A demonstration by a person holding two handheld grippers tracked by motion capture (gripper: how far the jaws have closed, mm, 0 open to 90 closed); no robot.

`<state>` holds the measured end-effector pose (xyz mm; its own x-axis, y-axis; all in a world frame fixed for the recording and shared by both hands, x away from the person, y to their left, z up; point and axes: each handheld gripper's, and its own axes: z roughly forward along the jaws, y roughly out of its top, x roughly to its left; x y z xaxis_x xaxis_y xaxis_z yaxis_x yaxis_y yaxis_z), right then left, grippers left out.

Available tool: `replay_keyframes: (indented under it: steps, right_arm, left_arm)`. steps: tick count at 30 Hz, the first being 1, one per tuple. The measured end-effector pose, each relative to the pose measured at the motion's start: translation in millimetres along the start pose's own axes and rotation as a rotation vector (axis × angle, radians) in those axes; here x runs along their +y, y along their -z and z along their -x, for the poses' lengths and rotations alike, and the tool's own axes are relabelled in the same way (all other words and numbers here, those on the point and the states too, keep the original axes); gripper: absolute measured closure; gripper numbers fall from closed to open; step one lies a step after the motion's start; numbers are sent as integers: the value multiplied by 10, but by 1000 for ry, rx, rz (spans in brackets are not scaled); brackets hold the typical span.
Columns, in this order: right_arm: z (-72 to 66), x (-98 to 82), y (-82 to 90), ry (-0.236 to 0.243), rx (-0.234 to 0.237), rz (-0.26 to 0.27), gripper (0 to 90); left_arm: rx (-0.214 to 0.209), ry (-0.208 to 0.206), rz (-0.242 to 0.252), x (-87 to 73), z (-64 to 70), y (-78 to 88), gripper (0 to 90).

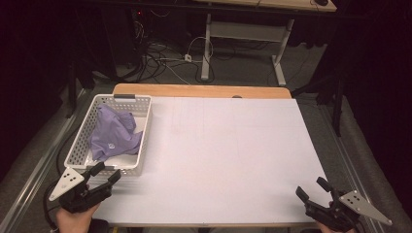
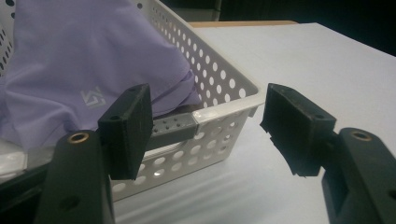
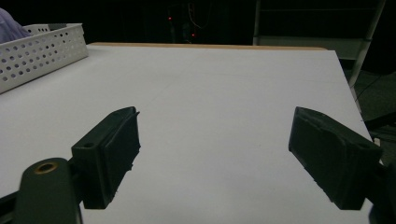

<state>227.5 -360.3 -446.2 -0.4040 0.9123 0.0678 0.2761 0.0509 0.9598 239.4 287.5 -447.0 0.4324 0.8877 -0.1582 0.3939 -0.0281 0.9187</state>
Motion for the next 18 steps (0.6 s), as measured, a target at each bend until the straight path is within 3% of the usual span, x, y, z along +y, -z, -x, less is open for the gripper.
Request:
replay_keyframes:
  steps: [18]
  right_arm:
    - [-2, 6, -28, 3, 12, -11, 175]
  left_arm:
    - [-3, 4, 9, 3, -3, -5, 323]
